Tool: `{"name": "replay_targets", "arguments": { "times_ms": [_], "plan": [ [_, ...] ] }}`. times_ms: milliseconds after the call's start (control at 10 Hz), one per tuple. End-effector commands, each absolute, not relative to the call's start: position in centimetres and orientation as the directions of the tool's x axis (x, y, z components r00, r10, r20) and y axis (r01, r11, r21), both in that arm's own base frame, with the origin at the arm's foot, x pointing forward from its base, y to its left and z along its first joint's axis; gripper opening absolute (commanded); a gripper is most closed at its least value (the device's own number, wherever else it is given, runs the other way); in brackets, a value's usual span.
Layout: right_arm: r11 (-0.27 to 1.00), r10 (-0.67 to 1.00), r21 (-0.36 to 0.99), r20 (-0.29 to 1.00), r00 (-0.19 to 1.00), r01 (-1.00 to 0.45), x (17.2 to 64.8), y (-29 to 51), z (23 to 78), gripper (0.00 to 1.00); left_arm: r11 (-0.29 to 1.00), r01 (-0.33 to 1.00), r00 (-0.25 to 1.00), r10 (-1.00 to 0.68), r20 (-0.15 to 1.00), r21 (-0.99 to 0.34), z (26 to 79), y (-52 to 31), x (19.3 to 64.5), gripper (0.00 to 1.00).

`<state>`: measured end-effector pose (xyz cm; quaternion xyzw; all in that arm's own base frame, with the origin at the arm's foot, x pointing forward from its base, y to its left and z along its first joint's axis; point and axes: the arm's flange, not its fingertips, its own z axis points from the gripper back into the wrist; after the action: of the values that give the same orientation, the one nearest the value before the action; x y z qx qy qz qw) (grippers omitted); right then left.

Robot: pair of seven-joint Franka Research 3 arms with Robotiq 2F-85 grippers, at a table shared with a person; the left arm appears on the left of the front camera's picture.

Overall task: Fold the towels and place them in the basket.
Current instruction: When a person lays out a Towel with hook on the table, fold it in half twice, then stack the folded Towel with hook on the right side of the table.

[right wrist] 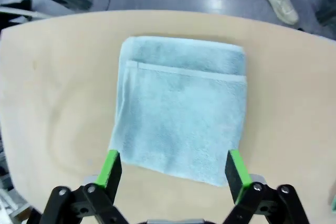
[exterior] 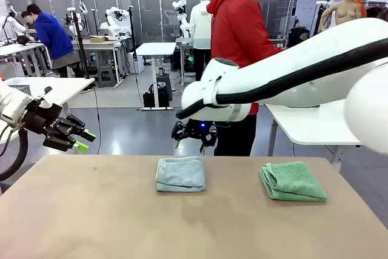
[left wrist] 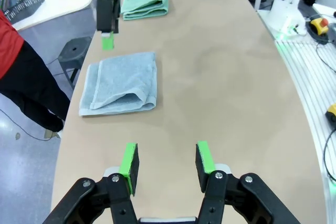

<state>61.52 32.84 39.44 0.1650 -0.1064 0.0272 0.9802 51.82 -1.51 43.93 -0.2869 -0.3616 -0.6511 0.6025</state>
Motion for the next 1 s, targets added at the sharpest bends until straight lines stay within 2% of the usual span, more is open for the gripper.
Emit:
{"name": "replay_targets", "arguments": {
  "times_ms": [0,200,900],
  "plan": [
    [0.926,0.028,0.363,0.2,0.979,-0.101,59.7,30.4,39.2,1.0,-0.023,0.99,-0.128,-0.577,0.807,0.141,43.9,-1.5,51.8,0.57],
    [0.939,0.015,0.334,0.204,0.979,-0.084,61.1,31.4,39.5,1.0,-0.023,0.99,-0.128,-0.577,0.807,0.141,43.9,-1.5,51.8,0.57],
    [0.939,0.015,0.334,0.204,0.979,-0.084,61.1,31.4,39.5,1.0,-0.023,0.99,-0.128,-0.577,0.807,0.141,43.9,-1.5,51.8,0.57]
  ]
}}
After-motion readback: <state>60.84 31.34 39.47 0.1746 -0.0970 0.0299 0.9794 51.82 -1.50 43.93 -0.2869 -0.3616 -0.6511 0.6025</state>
